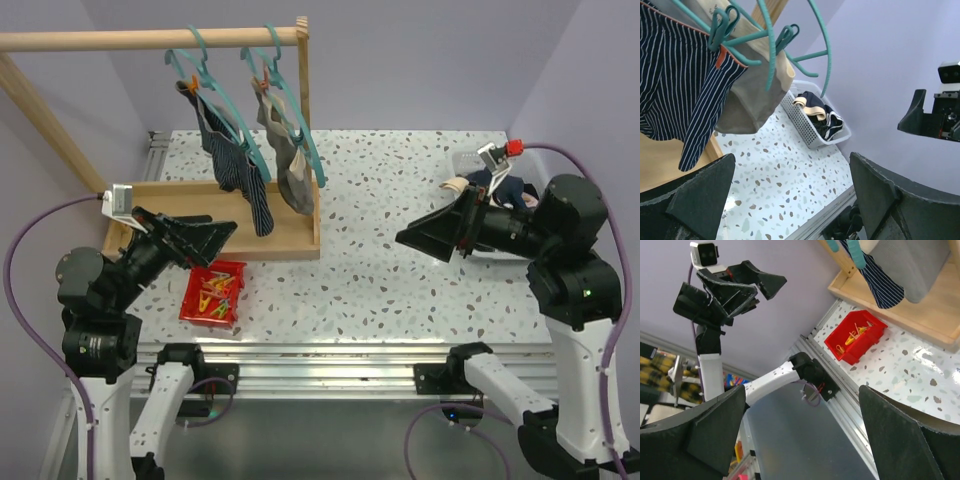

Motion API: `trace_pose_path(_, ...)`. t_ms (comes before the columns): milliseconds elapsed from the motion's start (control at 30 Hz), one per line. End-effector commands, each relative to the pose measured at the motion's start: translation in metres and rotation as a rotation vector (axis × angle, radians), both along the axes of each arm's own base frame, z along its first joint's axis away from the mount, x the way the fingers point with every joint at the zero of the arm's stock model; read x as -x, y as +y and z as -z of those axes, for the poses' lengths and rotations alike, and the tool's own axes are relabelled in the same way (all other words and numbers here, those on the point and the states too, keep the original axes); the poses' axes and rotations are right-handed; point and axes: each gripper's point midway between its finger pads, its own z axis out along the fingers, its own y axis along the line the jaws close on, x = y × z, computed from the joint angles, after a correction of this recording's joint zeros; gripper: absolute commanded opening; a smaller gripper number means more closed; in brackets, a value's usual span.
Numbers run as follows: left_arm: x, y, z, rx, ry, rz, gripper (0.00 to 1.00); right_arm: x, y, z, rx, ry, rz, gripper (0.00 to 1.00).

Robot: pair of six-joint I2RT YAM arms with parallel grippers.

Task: Remove the underwear clipped to the hanger

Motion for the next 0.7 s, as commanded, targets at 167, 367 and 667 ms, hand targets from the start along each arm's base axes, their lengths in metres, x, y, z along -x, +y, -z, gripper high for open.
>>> trace_pose_path(167,0.014,-0.008,-0.034,-0.013,-0.047,0.067,1.0,-0.055,-0.003,0.0,0.317,-0.066,0.089,0.98)
trace_pose_path(367,0.014,-0.004,-0.03,-0.047,-0.016,0.036,1.0,-0.103,0.007,0.001,0.564,-0.168,0.191,0.98)
trace_pose_path(667,0.017,0.003,-0.015,-0.059,0.022,-0.012,1.0,-0.122,0.069,-0.008,0.642,-0.342,0.232,0.98)
